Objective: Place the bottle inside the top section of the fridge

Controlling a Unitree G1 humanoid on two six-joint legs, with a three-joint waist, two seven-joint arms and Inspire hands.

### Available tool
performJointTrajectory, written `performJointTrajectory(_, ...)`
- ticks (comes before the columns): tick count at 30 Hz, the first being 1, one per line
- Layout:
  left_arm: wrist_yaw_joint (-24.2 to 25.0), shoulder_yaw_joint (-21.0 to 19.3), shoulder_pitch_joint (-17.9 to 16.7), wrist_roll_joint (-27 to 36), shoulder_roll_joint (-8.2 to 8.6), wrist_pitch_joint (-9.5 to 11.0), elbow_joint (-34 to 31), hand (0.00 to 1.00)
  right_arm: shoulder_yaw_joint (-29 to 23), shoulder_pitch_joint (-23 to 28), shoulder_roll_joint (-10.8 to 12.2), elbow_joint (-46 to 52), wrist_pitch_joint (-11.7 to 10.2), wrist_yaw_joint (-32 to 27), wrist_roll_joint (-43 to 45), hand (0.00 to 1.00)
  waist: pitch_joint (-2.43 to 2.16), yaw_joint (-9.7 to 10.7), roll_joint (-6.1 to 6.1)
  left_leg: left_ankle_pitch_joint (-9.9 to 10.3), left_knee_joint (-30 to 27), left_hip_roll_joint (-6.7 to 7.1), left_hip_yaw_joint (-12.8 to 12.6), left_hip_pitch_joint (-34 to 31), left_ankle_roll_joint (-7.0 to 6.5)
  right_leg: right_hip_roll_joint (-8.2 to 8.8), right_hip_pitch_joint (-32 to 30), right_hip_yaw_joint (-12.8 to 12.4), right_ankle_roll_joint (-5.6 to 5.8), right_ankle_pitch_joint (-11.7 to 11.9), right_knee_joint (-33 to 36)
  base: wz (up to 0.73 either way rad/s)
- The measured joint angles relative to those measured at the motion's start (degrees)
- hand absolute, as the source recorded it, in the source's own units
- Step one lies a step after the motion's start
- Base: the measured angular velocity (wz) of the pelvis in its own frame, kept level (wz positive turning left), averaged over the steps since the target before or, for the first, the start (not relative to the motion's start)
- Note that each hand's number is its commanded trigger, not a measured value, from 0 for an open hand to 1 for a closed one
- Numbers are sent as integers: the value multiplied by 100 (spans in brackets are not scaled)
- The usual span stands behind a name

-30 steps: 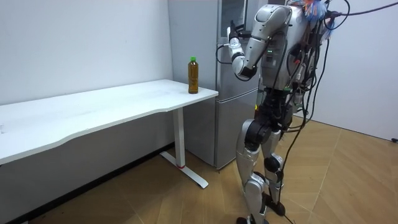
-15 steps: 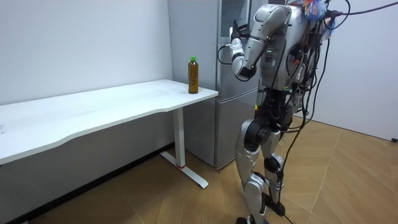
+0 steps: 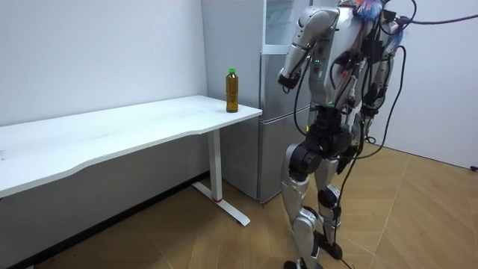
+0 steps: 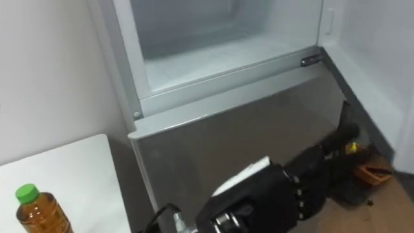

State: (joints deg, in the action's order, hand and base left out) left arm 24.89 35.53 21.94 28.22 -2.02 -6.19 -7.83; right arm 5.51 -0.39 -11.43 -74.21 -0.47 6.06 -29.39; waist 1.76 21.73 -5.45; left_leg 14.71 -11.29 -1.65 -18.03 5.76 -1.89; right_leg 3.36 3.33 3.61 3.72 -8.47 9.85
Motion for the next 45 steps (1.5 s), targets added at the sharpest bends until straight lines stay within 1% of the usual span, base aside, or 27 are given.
performJointTrajectory(2,130,0,6,-18,-2,-14,7,0,1,-7,-1,10,4,-1,18,0,2,1,8,-7,12,-5,-46,-18,14,-17,-45,-46,-13,8,4,-15)
performJointTrajectory(5,311,-2,6,-48,-7,-14,5,0,-2,19,-2,10,4,-2,19,0,-1,-7,16,-7,12,-6,-53,-19,16,-23,-48,-52,-21,3,-22,-2)
performJointTrajectory(9,372,-2,7,-232,-7,-54,5,0,1,48,13,42,4,2,18,0,-14,-16,40,-8,10,-6,-61,-15,18,-24,-60,-48,-22,2,-33,0)
performJointTrajectory(11,426,-2,7,-405,-6,-104,5,0,2,48,25,42,11,5,16,0,-30,-17,70,-8,2,-7,-68,-17,19,-24,-59,-48,-21,1,-36,0)
performJointTrajectory(14,442,-4,7,-430,-7,-114,5,0,14,51,40,39,14,7,6,0,-36,-58,99,-8,-10,-8,-58,-17,19,-23,-54,-44,-21,1,-36,0)
performJointTrajectory(20,441,-11,7,-429,-6,-116,5,0,13,59,34,30,14,-20,7,0,-35,-165,101,-9,-38,-11,-58,-18,20,-22,-45,-43,-26,-3,-34,0)
performJointTrajectory(28,444,-185,6,-409,-6,-112,1,0,9,92,29,28,-2,-128,16,0,-42,-203,92,-11,-56,-19,-28,2,24,-25,-4,-22,-30,-4,-16,0)
performJointTrajectory(29,450,-185,-17,-462,-14,-94,0,0,-6,105,34,23,-12,-133,27,0,-36,-227,104,-20,-38,-17,-26,52,34,-25,33,-22,-30,-3,-13,0)
performJointTrajectory(30,456,-186,-117,-627,-40,-84,-18,0,-12,138,40,0,-23,-131,20,0,-42,-264,127,-26,-20,-20,-37,103,43,-33,95,-23,-39,-9,-18,-3)
performJointTrajectory(31,455,-187,-193,-662,-61,-84,-28,0,-3,161,43,-3,-26,-130,22,0,-51,-293,141,-27,-16,-22,-41,134,45,-37,119,-28,-49,-16,-18,-4)
performJointTrajectory(33,432,-210,-540,-793,-171,-83,-90,0,-1,188,64,-19,-23,-130,22,0,-78,-378,202,-33,-11,-32,-33,196,58,-51,158,-24,-68,-44,-21,0)
performJointTrajectory(34,430,-215,-629,-804,-213,-83,-127,0,-2,186,70,-20,-24,-130,21,0,-78,-406,213,-35,-13,-34,-29,197,61,-53,149,-20,-71,-46,-24,6)
performJointTrajectory(36,427,-251,-865,-915,-418,-83,-344,0,-2,174,73,-101,-35,-133,24,0,-77,-516,252,-35,-45,-44,50,173,63,-49,147,52,-78,-51,-18,15)
performJointTrajectory(37,428,-297,-927,-932,-459,-83,-404,0,-2,183,76,-114,-36,-133,23,0,-79,-545,262,-35,-45,-44,78,170,63,-47,149,79,-80,-52,-15,18)
performJointTrajectory(39,428,-537,-1138,-1072,-569,-75,-627,0,-6,247,69,-142,-45,-131,29,0,-85,-730,304,-42,-47,-61,126,162,74,-47,168,142,-87,-56,-13,12)
performJointTrajectory(40,428,-599,-1182,-1086,-574,-74,-668,0,-5,264,65,-141,-57,-128,28,0,-88,-787,308,-44,-46,-63,132,160,77,-48,167,145,-88,-56,-15,8)
performJointTrajectory(41,428,-720,-1306,-1094,-575,-46,-750,0,-12,294,66,-142,-80,-123,28,0,-93,-865,325,-47,-41,-63,159,160,83,-51,176,158,-92,-59,-14,7)
performJointTrajectory(42,427,-785,-1389,-1097,-580,-30,-799,0,-17,305,70,-143,-88,-112,28,0,-97,-897,333,-49,-38,-62,173,162,86,-52,184,169,-96,-61,-14,9)
performJointTrajectory(43,424,-885,-1549,-1097,-600,21,-867,0,-17,334,73,-142,-94,-96,23,0,-109,-964,354,-51,-38,-61,200,168,90,-54,213,201,-101,-64,-25,19)
performJointTrajectory(44,404,-962,-1691,-1102,-645,46,-913,0,-17,358,79,-141,-98,-92,26,0,-110,-985,378,-52,-41,-60,278,172,95,-52,261,275,-108,-68,-37,22)
performJointTrajectory(45,401,-997,-1745,-1108,-671,49,-915,0,-19,368,85,-141,-103,-93,26,0,-110,-1004,384,-52,-45,-61,309,170,98,-52,273,309,-111,-70,-35,23)
